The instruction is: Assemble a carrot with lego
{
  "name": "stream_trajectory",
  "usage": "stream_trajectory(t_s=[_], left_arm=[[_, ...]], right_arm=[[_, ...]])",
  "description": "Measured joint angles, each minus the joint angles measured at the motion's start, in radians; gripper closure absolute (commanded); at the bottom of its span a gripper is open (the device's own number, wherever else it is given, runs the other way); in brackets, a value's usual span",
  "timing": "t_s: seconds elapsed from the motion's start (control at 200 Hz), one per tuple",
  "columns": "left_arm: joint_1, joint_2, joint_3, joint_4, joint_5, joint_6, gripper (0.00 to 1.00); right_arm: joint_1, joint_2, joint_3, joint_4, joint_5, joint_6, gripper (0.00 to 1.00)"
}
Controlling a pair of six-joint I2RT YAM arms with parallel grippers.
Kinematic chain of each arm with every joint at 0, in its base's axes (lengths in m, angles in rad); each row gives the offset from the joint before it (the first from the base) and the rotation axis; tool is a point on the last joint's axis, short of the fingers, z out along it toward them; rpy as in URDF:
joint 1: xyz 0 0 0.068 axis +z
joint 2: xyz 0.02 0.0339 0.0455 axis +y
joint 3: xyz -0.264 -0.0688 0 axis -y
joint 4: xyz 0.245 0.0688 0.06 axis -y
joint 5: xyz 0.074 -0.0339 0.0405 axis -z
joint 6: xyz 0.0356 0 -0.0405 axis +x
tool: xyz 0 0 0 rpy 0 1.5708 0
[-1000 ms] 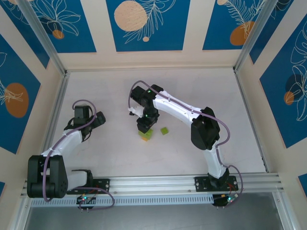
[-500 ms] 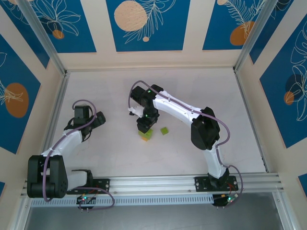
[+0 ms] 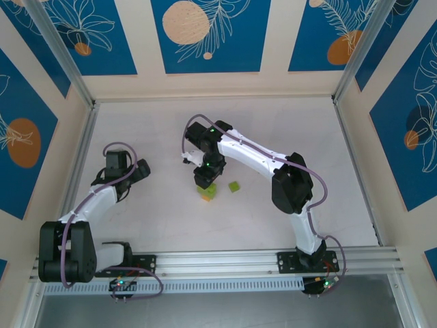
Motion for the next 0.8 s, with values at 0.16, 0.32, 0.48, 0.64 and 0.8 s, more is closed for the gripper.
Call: stream_trajectory(t_s=[0.16, 0.32, 0.48, 0.64, 0.8], left_arm=[[0.0, 0.0, 0.0, 0.0, 0.0, 0.0, 0.03], [0.0, 0.0, 0.0, 0.0, 0.0, 0.0, 0.03], [0.0, 0.0, 0.0, 0.0, 0.0, 0.0, 0.03], [0.0, 0.0, 0.0, 0.0, 0.0, 0.0, 0.03], [0.0, 0.0, 0.0, 0.0, 0.0, 0.0, 0.03]], right_arm=[[0.0, 0.0, 0.0, 0.0, 0.0, 0.0, 0.63], [0.003, 0.0, 0.0, 0.0, -0.005, 0.0, 0.63], [0.007, 0.001, 0.0, -0.005, -0.013, 0.0, 0.62], [0.007, 0.002, 0.0, -0.008, -0.011, -0.004, 0.62], [0.007, 0.002, -0.002, -0.008, -0.01, -0.004, 0.62]])
